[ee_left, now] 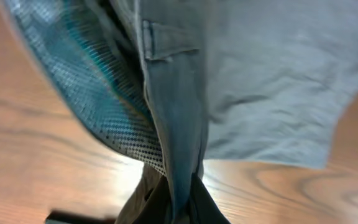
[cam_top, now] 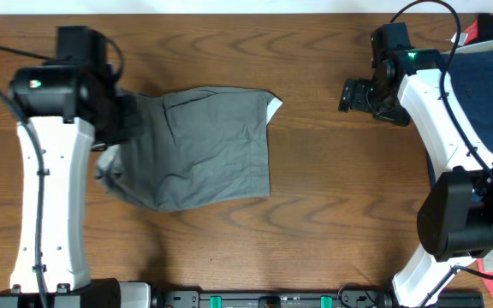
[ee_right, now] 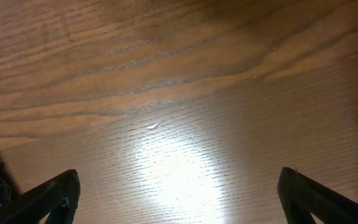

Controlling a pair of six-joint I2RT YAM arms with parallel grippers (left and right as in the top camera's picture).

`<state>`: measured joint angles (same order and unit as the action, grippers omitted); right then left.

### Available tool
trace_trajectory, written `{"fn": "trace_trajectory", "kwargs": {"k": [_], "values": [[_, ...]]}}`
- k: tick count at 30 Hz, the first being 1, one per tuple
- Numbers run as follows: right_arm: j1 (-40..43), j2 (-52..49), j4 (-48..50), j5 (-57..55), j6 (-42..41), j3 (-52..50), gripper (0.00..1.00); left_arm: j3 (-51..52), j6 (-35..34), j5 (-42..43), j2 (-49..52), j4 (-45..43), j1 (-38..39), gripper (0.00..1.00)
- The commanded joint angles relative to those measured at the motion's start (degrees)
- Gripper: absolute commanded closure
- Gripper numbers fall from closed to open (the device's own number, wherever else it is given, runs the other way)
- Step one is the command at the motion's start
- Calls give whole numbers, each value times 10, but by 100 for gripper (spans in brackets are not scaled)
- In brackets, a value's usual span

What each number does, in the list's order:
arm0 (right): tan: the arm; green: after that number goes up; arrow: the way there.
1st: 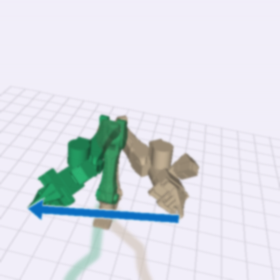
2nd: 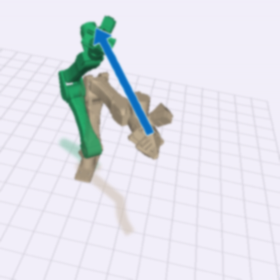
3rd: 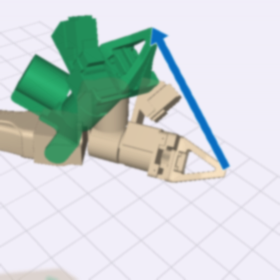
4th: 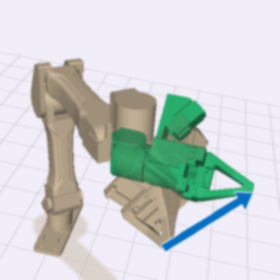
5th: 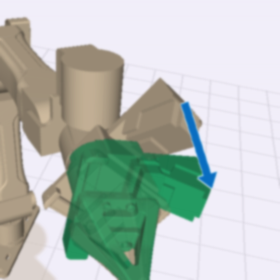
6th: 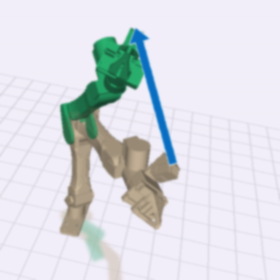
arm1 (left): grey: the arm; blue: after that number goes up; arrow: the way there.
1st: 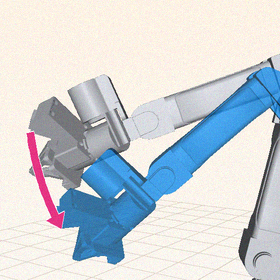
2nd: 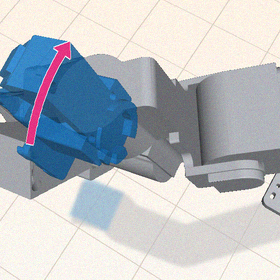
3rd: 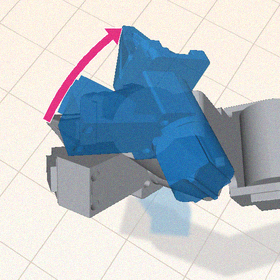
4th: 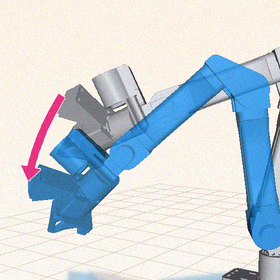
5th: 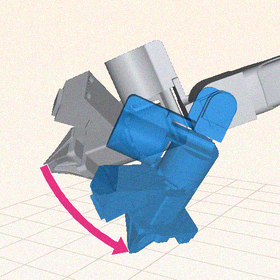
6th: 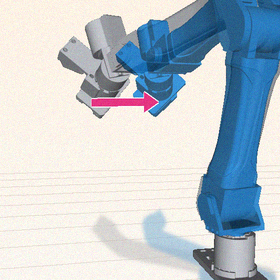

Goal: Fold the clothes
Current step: 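Lift the left edge and fold it rightward over the shorts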

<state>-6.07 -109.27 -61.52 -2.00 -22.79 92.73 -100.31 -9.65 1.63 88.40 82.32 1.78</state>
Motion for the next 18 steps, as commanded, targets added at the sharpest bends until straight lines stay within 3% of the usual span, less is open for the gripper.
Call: {"fn": "trace_trajectory", "kwargs": {"k": [1,7,18], "values": [[0,2,0,-6,5,2,1,-11,-1,31,-3,-16,59,95],[0,2,0,-6,5,2,1,-9,-7,31,24,-66,148,94],[0,2,0,-6,5,2,1,0,-17,70,148,-101,221,94]]}}
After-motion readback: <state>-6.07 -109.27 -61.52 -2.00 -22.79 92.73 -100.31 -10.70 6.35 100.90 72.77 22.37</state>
